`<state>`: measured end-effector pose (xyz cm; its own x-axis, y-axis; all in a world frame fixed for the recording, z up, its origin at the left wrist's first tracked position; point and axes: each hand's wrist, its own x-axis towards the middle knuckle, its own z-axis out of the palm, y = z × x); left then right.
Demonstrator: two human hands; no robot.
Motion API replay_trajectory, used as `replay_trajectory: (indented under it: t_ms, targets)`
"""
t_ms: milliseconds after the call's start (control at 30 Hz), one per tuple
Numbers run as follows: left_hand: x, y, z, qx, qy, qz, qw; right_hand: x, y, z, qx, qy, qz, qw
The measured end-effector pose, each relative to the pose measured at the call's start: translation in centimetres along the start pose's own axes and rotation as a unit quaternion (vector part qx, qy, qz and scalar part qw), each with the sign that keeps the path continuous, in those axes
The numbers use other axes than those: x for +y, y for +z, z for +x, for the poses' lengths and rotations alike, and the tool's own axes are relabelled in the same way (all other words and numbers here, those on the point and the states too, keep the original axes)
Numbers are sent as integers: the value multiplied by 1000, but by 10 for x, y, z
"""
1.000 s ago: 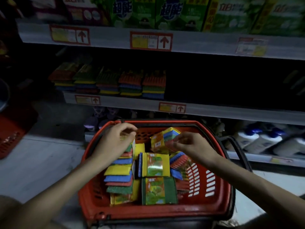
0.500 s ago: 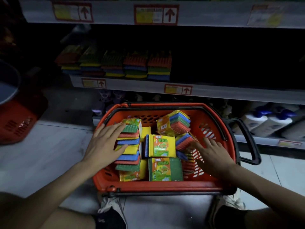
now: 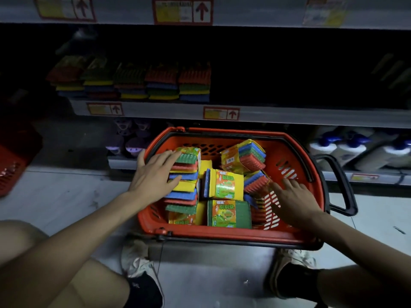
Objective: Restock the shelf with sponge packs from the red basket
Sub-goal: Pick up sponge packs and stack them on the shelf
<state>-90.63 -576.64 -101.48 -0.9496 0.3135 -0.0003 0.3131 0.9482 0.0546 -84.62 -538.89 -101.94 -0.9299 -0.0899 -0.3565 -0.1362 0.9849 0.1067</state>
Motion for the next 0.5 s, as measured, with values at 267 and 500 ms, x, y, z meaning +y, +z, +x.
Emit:
replay_trajectory:
  t_ms: [267, 500]
  targets:
    - [31, 3, 13, 15, -3, 7, 1000, 26, 1, -8, 0, 27, 22, 999]
    - [63, -6, 32, 33, -30, 53, 998, 8, -26, 16, 90, 21, 153, 984]
